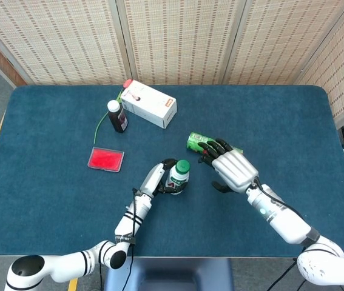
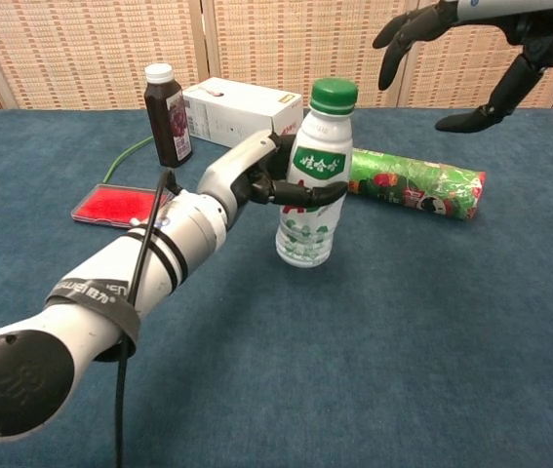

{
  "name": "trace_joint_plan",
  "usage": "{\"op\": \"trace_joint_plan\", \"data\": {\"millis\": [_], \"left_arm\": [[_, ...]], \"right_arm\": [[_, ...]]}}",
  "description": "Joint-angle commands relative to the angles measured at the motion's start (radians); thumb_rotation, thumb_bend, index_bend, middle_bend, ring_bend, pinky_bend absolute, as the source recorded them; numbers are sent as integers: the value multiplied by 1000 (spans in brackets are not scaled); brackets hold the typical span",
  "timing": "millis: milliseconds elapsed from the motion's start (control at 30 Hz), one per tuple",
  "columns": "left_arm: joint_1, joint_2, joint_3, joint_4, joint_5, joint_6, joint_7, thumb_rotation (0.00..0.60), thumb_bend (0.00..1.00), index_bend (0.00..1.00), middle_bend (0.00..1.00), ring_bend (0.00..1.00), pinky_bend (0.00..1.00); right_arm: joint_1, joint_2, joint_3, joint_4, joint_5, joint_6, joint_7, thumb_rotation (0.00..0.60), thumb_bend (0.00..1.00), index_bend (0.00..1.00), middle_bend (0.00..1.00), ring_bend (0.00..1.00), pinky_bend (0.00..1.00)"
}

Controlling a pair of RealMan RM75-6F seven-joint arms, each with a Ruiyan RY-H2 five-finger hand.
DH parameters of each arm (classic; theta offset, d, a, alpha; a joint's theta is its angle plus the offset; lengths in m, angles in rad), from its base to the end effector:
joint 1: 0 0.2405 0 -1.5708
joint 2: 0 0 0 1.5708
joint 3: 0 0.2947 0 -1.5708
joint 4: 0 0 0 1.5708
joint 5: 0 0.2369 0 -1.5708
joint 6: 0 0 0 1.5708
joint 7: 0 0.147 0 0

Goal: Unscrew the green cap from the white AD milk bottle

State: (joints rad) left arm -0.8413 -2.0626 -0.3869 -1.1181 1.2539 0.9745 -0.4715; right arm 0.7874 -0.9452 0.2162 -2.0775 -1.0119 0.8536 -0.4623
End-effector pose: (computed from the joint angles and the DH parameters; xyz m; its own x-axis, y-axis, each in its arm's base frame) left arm -0.0541 0.3744 -0.1633 -0.4570 0.4543 0.7647 0.7977 -0.1711 0.5783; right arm -0.1126 -0.3404 0.1112 0.5763 -0.2499 0.7780 -0.7648 -0.5005 0.4057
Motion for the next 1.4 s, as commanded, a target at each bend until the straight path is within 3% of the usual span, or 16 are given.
{"op": "trace_joint_plan", "data": {"millis": [33,333,867,1400], "left_arm": [[-3,-18,15,26,20,16,-5,600,681,807,853,446,156],[-12,-55,38,88,39,15,-26,600,670,810,853,446,152],[-24,-62,19,99,-3,-33,0,600,670,813,853,446,151],[-38,-68,20,127,-8,-60,24,600,670,815,854,446,151]], "right_arm": [[19,-12,-12,-7,24,10,-27,600,271,265,0,0,0],[59,-36,-40,-17,81,38,-93,600,271,265,0,0,0],[134,-67,-90,-24,177,69,-192,600,272,265,0,0,0],[193,-96,-105,-24,242,71,-205,600,274,265,0,0,0]]}}
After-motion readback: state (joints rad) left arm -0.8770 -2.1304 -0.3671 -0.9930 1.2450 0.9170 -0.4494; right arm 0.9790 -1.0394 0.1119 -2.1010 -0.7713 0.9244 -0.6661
